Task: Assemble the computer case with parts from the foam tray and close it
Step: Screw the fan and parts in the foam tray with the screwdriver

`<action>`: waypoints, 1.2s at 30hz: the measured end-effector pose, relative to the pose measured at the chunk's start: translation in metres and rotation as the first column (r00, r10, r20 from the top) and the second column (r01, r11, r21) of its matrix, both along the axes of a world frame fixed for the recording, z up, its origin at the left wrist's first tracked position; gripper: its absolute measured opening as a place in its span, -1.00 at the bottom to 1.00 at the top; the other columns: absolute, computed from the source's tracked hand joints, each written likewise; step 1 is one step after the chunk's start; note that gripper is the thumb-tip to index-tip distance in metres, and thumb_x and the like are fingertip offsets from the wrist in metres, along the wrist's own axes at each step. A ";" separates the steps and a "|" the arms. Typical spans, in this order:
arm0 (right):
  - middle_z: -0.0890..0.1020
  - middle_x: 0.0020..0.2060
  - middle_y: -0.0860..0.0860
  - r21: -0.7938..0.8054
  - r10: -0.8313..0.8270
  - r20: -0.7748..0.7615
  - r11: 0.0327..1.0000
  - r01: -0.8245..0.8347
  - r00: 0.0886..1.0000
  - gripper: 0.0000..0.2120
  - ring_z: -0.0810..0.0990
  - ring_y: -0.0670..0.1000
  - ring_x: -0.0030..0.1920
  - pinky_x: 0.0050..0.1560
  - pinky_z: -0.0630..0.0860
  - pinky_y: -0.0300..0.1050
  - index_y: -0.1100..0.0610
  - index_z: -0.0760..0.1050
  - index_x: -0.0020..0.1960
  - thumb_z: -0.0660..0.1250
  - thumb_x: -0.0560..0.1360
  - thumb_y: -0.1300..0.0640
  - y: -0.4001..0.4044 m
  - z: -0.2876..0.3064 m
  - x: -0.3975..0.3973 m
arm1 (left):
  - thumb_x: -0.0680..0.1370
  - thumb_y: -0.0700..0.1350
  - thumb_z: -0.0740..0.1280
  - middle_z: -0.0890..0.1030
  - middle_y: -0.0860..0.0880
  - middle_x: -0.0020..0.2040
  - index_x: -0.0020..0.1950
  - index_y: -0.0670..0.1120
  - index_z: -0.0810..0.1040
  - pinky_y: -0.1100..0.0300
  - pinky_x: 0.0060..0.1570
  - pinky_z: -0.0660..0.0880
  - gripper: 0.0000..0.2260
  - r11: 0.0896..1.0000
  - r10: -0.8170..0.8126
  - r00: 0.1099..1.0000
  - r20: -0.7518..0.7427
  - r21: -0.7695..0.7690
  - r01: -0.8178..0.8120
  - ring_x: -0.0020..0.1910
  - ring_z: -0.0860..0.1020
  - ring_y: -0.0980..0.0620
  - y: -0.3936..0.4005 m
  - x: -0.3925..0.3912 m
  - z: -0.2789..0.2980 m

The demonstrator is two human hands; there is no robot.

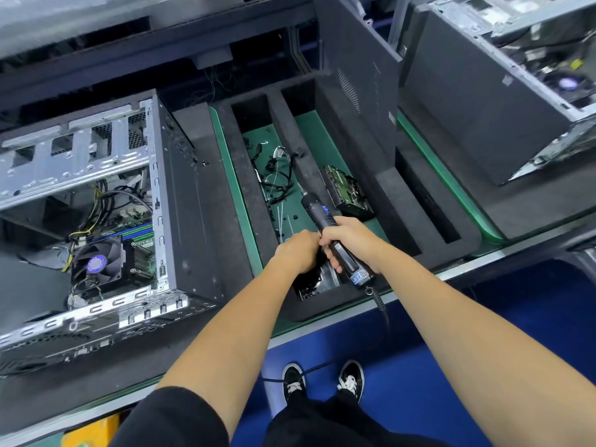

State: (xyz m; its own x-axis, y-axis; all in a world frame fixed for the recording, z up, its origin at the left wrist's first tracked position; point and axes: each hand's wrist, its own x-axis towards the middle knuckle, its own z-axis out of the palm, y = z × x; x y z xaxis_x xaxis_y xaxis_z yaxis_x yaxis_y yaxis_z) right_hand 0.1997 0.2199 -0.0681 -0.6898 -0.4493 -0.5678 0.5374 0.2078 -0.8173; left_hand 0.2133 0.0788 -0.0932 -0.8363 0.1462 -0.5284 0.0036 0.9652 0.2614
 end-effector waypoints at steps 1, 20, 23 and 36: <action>0.48 -0.42 0.19 -0.002 -0.006 0.001 1.000 0.006 1.000 -0.82 0.44 0.11 -0.49 -0.46 0.44 -0.08 0.18 0.37 -0.07 0.33 0.37 0.27 0.000 -0.001 0.000 | 0.53 -0.28 0.16 0.44 -0.03 -0.10 0.02 -0.05 0.48 0.01 -0.12 0.51 -0.81 1.000 0.008 1.000 -0.004 0.005 -0.008 -0.03 0.53 -0.13 0.000 0.000 0.000; 0.49 -0.40 0.18 0.010 0.014 0.000 1.000 -0.014 1.000 -0.83 0.46 0.10 -0.47 -0.44 0.46 -0.08 0.20 0.40 -0.01 0.31 0.42 0.29 0.001 0.003 0.001 | 0.59 -0.28 0.18 0.53 -0.09 0.22 0.34 -0.16 0.40 0.02 0.14 0.48 -0.69 0.843 -0.415 0.899 0.137 -0.315 0.437 0.19 0.51 -0.13 0.006 0.011 -0.014; 0.49 -0.38 0.20 0.025 0.022 0.005 0.999 -0.023 1.000 -0.82 0.46 0.10 -0.47 -0.45 0.45 -0.09 0.20 0.40 -0.01 0.31 0.42 0.29 0.000 0.003 0.001 | 0.60 -0.30 0.15 0.56 -0.12 0.17 0.31 -0.20 0.39 0.01 0.07 0.49 -0.72 0.840 -0.434 0.890 0.136 -0.297 0.455 0.15 0.53 -0.15 0.008 0.013 -0.012; 0.49 -0.38 0.21 0.034 0.014 -0.032 0.999 -0.013 0.999 -0.86 0.46 0.09 -0.49 -0.46 0.45 -0.09 0.20 0.38 -0.06 0.31 0.42 0.28 -0.001 0.005 0.005 | 0.58 -0.31 0.17 0.50 -0.10 0.21 0.37 -0.13 0.33 -0.01 0.04 0.47 -0.65 0.885 -0.380 0.905 0.188 -0.209 0.415 0.16 0.51 -0.12 0.009 0.015 -0.009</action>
